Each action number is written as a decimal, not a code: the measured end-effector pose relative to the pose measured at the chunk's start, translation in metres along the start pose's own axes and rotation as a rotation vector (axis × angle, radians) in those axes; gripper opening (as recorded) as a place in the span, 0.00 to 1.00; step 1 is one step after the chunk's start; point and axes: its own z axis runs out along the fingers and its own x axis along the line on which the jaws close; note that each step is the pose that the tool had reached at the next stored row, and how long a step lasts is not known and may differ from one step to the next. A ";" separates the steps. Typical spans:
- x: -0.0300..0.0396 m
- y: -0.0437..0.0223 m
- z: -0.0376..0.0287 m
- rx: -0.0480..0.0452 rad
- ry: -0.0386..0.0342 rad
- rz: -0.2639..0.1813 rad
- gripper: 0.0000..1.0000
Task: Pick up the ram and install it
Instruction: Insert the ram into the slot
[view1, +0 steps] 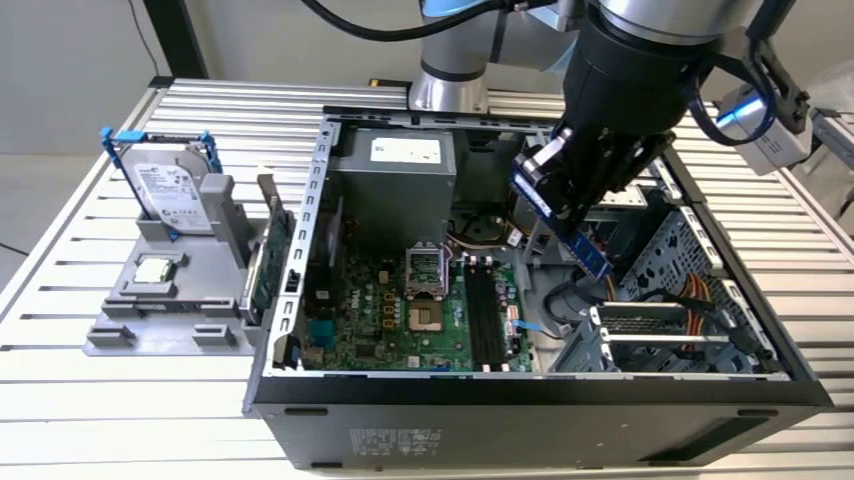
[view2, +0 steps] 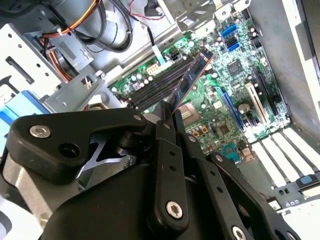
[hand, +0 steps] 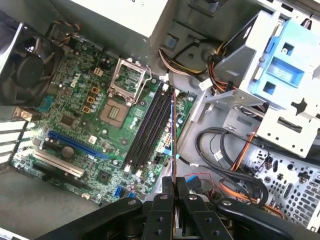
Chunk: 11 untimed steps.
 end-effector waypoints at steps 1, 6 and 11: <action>0.0000 0.0000 0.0000 0.0001 -0.0001 0.003 0.00; 0.0000 0.0000 0.0000 0.0007 -0.0005 0.016 0.00; 0.0000 0.0000 0.0000 0.0012 -0.0009 0.030 0.00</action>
